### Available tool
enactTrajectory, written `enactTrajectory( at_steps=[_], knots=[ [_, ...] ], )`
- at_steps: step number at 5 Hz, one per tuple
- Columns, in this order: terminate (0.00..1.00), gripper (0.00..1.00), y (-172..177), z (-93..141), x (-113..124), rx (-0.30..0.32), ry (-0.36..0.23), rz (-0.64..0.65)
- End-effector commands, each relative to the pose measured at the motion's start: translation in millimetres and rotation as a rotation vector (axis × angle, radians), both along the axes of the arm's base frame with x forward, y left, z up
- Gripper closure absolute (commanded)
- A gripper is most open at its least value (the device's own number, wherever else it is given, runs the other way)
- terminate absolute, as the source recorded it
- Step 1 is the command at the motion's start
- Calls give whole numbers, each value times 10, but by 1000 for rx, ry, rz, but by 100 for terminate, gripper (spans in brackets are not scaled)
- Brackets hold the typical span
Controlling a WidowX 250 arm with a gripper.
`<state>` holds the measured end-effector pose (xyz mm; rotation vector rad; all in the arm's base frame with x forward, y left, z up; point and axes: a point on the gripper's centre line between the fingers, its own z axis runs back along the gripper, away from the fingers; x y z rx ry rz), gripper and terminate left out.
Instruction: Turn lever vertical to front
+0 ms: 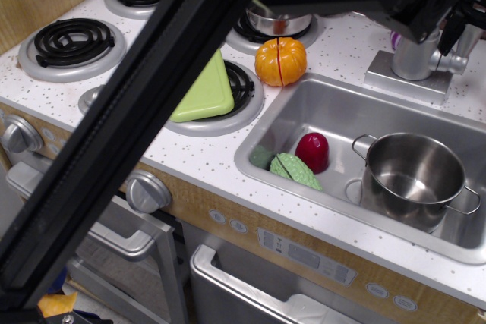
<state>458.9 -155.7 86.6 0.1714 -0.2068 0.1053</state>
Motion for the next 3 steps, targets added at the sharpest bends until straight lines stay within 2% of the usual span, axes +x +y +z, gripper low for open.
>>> enactTrajectory(
  at_steps=[1, 3],
  knots=[
    [0, 0, 0, 0, 0, 0, 0, 0],
    [0, 0, 1, 216, 142, 62, -105, -26]
  ],
)
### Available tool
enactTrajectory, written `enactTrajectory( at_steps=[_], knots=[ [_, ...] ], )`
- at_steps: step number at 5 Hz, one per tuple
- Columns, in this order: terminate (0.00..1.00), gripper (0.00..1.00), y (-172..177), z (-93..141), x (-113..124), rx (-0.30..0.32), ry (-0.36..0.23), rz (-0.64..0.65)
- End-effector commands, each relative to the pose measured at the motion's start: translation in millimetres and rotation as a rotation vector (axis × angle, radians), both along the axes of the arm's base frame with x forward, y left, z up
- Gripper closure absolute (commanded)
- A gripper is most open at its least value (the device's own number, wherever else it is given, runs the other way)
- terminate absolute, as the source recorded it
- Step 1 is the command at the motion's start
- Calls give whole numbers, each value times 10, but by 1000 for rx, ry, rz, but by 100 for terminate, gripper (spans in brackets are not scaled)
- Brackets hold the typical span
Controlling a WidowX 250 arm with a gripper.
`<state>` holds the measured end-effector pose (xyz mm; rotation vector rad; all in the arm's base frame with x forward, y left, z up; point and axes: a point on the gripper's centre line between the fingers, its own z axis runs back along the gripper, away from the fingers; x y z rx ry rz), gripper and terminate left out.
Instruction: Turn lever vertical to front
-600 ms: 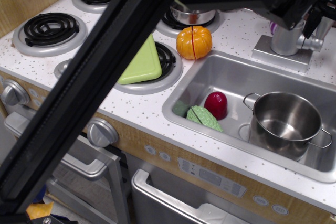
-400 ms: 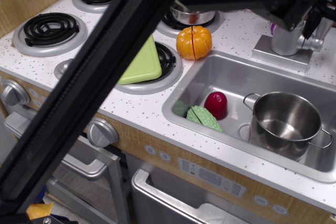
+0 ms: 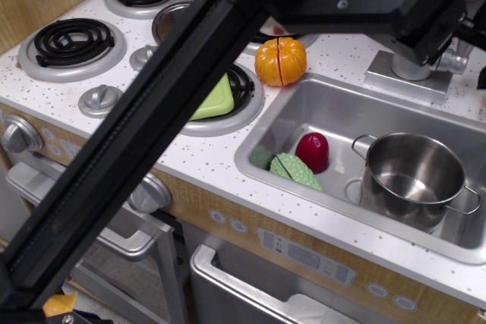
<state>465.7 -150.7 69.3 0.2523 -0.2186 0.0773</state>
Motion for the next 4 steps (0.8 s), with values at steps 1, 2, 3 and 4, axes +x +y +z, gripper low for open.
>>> enactTrajectory(
  at_steps=[1, 2, 3, 4],
  knots=[
    [0, 0, -24, 446, 148, -13, -152, -21],
    [0, 0, 45, 496, 266, -5, -215, -41],
    [0, 0, 89, 524, 362, 5, -242, -53],
    [0, 0, 96, 531, 425, 13, -267, -65]
  ],
)
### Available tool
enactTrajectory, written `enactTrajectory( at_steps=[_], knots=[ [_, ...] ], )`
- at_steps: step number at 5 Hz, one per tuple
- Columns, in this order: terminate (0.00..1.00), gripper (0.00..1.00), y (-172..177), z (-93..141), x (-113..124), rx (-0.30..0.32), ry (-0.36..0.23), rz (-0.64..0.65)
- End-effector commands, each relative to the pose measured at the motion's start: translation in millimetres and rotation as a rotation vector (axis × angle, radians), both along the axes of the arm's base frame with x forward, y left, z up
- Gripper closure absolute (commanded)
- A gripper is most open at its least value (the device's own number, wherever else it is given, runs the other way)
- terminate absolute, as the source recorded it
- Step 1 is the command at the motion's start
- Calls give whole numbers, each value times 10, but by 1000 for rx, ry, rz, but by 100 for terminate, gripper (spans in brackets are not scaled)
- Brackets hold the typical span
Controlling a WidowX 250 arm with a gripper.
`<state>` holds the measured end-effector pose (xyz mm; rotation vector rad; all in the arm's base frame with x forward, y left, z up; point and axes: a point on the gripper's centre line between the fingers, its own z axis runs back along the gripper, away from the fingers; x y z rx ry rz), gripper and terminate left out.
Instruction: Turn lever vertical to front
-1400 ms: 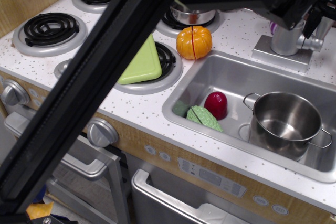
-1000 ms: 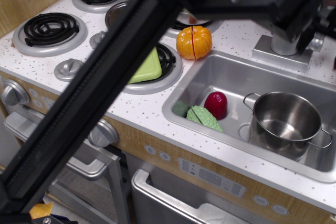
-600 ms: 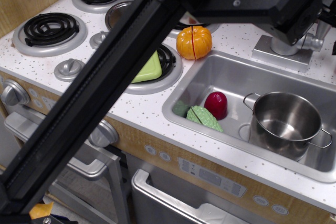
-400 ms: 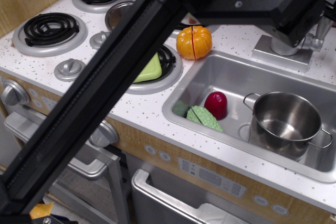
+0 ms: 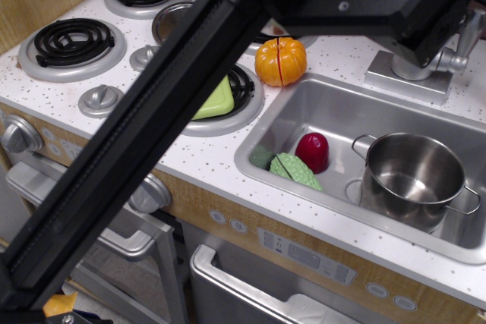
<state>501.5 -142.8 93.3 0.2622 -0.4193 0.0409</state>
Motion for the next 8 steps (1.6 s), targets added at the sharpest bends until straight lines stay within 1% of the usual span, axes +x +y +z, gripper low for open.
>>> enactTrajectory(
  at_steps=[1, 2, 3, 4, 6, 7, 8],
  knots=[
    [0, 0, 54, 289, 148, -11, -89, -23],
    [0, 0, 89, 260, 218, -16, -102, -32],
    [0, 100, 115, 251, 271, -16, -106, -33],
    [0, 100, 103, 264, 251, -20, -99, -26],
    [0, 100, 18, 286, -10, -18, -76, 29],
    [0, 100, 6, 257, -164, -30, -65, 51],
    [0, 100, 19, 184, -253, -45, -64, 62]
  ],
)
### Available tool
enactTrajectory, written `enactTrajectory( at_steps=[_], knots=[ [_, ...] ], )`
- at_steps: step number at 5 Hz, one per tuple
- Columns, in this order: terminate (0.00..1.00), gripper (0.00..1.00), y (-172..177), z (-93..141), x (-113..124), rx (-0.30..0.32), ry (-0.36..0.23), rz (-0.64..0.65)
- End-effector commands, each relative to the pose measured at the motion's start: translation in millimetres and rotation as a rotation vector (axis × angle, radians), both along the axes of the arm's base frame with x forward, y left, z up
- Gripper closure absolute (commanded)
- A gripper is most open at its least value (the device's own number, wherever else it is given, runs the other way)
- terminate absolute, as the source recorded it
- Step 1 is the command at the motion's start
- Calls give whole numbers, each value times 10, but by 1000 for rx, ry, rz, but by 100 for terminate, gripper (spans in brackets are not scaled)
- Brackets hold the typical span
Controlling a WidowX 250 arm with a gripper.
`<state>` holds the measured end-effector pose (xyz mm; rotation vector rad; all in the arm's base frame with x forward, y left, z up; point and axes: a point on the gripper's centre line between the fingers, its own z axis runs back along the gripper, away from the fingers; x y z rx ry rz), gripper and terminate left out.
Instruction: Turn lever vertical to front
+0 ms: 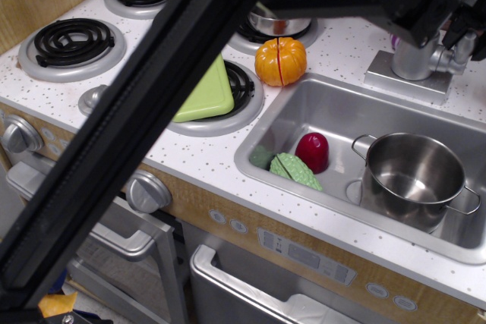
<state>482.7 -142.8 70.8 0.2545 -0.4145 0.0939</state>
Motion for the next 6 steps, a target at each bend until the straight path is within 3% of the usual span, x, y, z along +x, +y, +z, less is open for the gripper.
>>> enactTrajectory(
  at_steps=[1, 3, 4, 5, 6],
  knots=[
    [0, 100, 21, 325, -130, -44, -59, 26],
    [0, 100, 28, 145, -225, -87, -52, 41],
    [0, 0, 2, 58, -266, -97, -52, 60],
    [0, 0, 7, -1, -290, -111, -55, 65],
    [100, 0, -3, -43, -298, -113, -57, 76]
  ],
)
